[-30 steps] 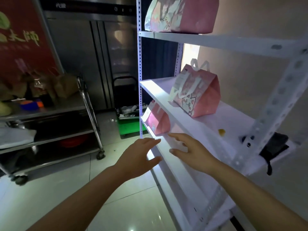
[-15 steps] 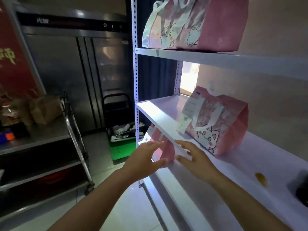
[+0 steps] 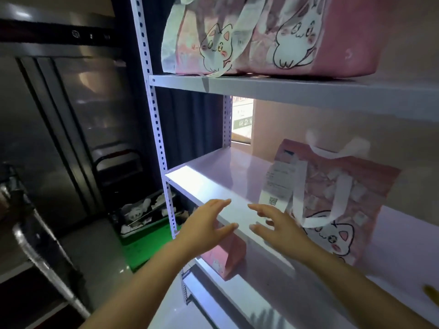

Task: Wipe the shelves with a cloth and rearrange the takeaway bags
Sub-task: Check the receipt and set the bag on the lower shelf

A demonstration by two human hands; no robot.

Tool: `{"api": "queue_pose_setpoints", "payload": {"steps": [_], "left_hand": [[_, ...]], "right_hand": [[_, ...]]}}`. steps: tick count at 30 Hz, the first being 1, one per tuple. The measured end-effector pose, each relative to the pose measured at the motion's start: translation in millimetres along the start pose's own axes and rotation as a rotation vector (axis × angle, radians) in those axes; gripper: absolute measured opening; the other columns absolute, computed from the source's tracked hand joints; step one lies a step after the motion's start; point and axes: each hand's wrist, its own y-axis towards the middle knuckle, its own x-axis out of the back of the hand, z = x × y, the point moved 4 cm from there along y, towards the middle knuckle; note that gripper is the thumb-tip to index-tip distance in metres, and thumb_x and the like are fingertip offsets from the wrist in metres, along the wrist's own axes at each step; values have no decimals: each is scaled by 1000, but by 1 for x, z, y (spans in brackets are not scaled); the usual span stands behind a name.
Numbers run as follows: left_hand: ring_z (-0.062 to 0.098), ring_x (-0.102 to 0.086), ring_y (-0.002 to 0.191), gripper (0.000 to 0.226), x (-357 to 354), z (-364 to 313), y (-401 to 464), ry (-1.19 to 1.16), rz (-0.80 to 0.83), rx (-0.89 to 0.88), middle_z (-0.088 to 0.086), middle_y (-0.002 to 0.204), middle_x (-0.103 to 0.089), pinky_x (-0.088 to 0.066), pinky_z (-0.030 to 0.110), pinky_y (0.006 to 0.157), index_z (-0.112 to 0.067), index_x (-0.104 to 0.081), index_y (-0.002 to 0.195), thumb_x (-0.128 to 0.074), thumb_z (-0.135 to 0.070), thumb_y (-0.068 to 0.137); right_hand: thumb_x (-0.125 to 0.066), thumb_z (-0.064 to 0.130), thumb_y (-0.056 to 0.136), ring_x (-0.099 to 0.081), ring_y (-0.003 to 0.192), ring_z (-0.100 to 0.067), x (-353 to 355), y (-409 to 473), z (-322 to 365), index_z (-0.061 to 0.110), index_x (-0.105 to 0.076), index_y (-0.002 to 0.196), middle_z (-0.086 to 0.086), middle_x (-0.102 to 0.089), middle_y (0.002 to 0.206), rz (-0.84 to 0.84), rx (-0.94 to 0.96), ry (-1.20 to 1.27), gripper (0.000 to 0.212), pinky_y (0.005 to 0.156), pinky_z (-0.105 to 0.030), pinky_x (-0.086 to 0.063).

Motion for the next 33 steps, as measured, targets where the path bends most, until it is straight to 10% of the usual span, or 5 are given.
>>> {"api": "queue_pose_setpoints", "payload": {"steps": [6,17,24,33], "left_hand": [[12,-43,129,59,-33,33,64,-132,128,-162,-8,146,-41,-39,31,105,-28,-37,143,-56,-48,91],[10,-58,99,51,-62,30,128,-316,357,-446,-10,118,-59,-48,30,86,-30,-42,137,-59,-40,90],[9,-61,78,56,-77,25,125,-606,384,-328,-12,87,-61,-51,31,73,-24,-36,141,-59,-19,90],[10,-63,74,47,-68,39,118,-841,401,-202,0,81,-66,-49,11,62,-16,-48,133,-62,-5,89]], "right_hand": [[-64,19,90,-47,113,13,-22,1,-19,36,-54,121,17,-51,126,-112,-151,-2,37,88,-2,-38],[-62,1,85,-60,93,-4,-30,-11,-19,21,-60,106,7,-62,103,-973,-614,274,29,72,-23,-49],[-59,-4,85,-70,87,-26,-31,10,-14,17,-60,93,-11,-71,91,-980,-671,436,23,85,-51,-55],[-60,-7,85,-69,93,-28,-34,2,-10,7,-59,100,-18,-70,97,-840,-674,522,20,84,-51,-56]]}}
